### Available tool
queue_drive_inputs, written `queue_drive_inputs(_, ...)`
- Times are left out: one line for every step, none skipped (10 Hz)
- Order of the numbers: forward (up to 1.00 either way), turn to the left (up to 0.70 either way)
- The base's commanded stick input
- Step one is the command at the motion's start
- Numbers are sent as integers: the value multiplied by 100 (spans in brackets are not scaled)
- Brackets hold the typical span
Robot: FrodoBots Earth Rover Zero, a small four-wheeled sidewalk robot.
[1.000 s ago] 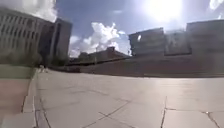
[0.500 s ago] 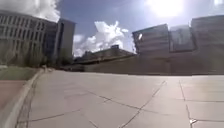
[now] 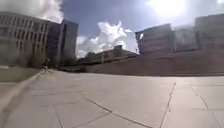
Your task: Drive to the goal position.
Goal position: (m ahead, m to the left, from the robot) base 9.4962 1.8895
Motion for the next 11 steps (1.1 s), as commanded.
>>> queue_drive_inputs(100,15)
queue_drive_inputs(100,1)
queue_drive_inputs(100,1)
queue_drive_inputs(100,1)
queue_drive_inputs(100,1)
queue_drive_inputs(100,1)
queue_drive_inputs(100,1)
queue_drive_inputs(100,1)
queue_drive_inputs(100,1)
queue_drive_inputs(100,1)
queue_drive_inputs(100,1)
